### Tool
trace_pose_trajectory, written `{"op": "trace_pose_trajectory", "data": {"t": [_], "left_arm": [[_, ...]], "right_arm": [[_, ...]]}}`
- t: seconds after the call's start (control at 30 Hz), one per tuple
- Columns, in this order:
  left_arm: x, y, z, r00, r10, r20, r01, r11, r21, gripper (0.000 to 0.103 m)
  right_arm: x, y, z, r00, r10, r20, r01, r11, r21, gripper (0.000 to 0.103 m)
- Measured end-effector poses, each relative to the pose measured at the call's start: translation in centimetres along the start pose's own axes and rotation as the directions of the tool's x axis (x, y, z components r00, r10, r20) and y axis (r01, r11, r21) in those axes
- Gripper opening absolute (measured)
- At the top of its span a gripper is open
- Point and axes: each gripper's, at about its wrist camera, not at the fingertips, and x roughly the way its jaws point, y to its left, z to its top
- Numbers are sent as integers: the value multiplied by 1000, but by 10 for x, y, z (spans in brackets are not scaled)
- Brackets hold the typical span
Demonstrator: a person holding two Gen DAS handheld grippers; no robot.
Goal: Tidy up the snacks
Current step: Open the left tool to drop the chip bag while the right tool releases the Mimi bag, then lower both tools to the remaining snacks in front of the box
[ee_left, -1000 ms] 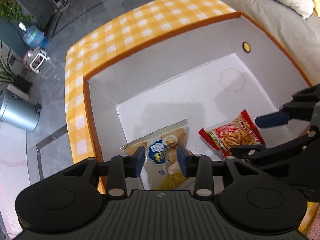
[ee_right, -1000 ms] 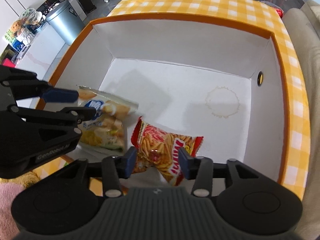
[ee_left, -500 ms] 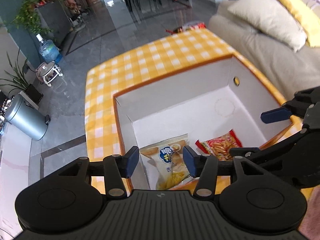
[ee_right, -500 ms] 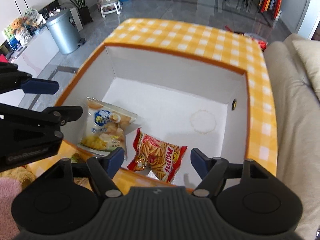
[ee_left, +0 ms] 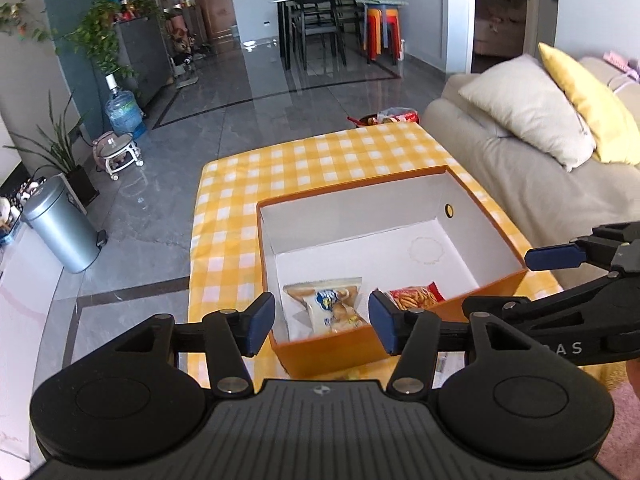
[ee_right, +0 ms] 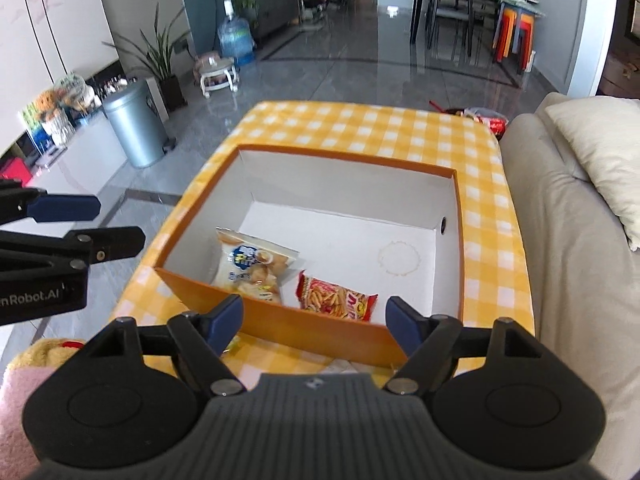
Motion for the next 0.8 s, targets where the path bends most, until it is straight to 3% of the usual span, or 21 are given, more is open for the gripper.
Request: {"op": "trace_pose_trajectory", "data": {"t": [0.23,0.5,0.8], "left_arm": [[-18,1,-34,1000,-13,7,14,998,-60,66],[-31,4,-72,999,-51,2,51,990,-129,67],[-22,0,-108,989,-102,-108,86,985,-148,67]], "right_arm": [[-31,12,-35,997,-18,80,17,1000,7,78],[-48,17,-83,993,-39,115,37,999,16,78],[-32,17,-129,999,-50,5,49,998,41,78]]}}
